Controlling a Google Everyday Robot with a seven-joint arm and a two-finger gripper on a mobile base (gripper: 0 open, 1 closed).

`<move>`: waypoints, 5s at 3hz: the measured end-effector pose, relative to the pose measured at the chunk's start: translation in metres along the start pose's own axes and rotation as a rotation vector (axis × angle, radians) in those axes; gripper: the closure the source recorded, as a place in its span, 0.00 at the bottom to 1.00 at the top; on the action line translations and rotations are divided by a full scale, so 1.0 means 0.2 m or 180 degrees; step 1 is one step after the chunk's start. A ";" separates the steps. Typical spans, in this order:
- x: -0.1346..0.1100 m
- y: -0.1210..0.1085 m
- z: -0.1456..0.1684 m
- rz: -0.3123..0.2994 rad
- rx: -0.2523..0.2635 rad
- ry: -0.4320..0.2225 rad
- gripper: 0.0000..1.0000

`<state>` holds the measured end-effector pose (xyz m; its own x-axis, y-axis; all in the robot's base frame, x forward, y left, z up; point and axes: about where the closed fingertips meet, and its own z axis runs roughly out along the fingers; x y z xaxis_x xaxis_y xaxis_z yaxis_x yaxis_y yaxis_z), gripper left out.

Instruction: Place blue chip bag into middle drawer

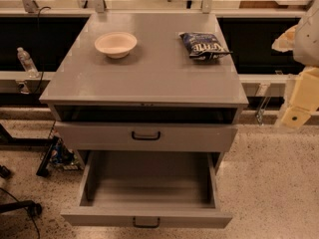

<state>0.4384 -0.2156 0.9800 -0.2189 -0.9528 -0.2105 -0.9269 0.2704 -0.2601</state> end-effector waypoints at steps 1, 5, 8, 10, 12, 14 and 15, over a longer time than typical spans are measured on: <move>0.00 0.00 0.00 0.0000 0.0007 -0.0004 0.00; -0.24 -0.79 0.32 0.0333 0.0138 -0.1264 0.00; -0.32 -0.97 0.48 0.0486 0.0307 -0.1498 0.00; -0.43 -1.23 0.72 0.0595 0.0498 -0.1522 0.00; -0.47 -1.40 0.97 0.0720 0.0588 -0.1324 0.00; -0.52 -1.43 1.13 0.0712 0.0528 -0.1173 0.24; -0.55 -1.42 1.17 0.0700 0.0464 -0.1184 0.55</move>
Offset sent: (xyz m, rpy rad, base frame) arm 0.0480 -0.0057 -0.0073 0.1529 -0.0345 -0.0122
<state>0.7978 -0.1559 0.8566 -0.2566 -0.7634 -0.5928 -0.8122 0.5028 -0.2958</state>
